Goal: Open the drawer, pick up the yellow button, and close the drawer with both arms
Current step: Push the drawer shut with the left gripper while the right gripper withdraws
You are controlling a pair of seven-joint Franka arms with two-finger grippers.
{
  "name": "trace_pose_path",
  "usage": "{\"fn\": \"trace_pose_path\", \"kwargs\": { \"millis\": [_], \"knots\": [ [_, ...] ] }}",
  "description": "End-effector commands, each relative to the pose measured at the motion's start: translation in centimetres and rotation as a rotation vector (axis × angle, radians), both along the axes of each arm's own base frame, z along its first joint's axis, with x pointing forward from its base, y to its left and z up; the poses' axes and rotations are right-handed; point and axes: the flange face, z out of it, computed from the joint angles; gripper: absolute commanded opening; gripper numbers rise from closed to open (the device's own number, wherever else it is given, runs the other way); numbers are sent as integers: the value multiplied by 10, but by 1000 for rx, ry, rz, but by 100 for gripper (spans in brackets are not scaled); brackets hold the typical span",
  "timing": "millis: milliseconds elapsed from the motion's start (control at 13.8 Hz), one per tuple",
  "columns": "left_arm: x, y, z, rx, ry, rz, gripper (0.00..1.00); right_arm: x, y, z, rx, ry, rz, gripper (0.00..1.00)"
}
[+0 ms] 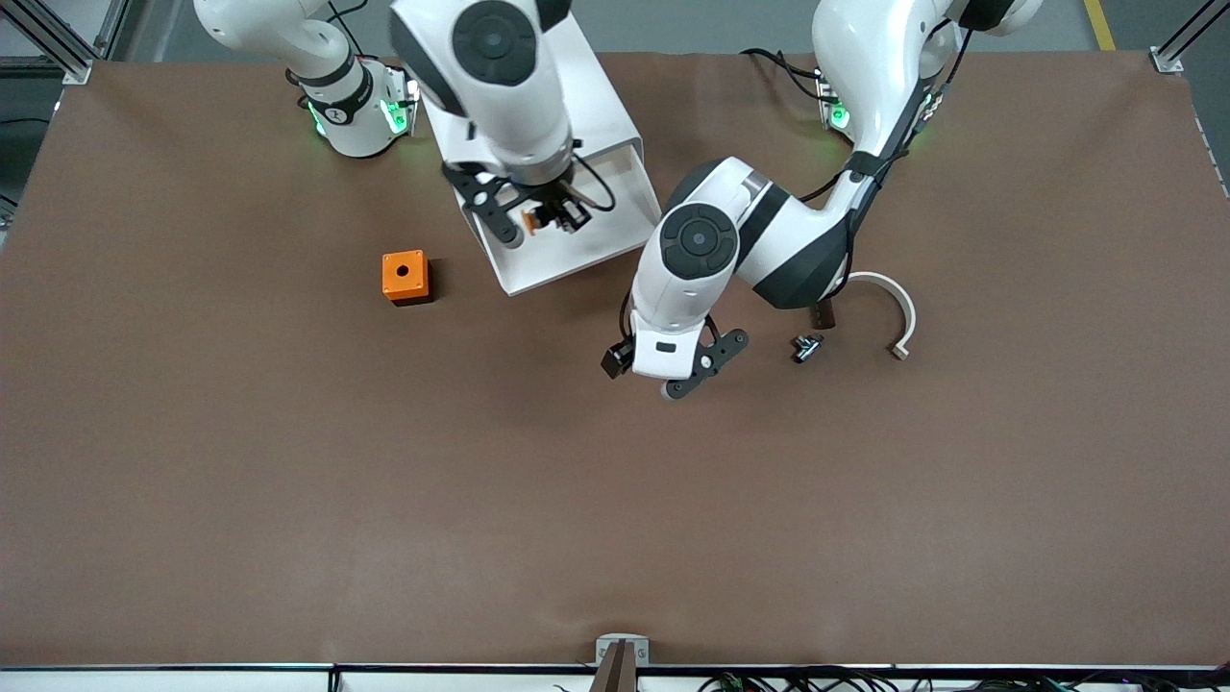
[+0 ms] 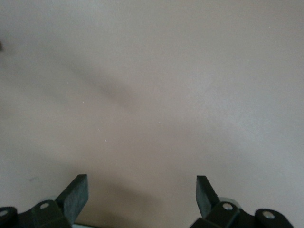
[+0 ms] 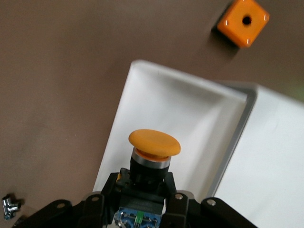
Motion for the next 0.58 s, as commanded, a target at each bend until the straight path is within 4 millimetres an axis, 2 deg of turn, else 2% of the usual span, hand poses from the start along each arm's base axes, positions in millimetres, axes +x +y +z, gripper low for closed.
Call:
{"fn": "trace_pose_path", "kwargs": {
  "millis": [0,73,291,363,509],
  "knots": [
    [-16,-10,2,30,-31,-61,100,60,-97,15,72,17,127,1],
    [-21,-14,5,30,-29,-71,100,81,-139,13,95,10,184,1],
    [-43,-33,8,37,-21,-103,100,123,-258,-7,143,0,323,1],
    [-55,-43,7,44,-13,-126,100,132,-294,-16,136,-12,370,1],
    [-78,-60,5,67,11,-158,100,144,-362,-46,132,-52,475,1]
  ]
}}
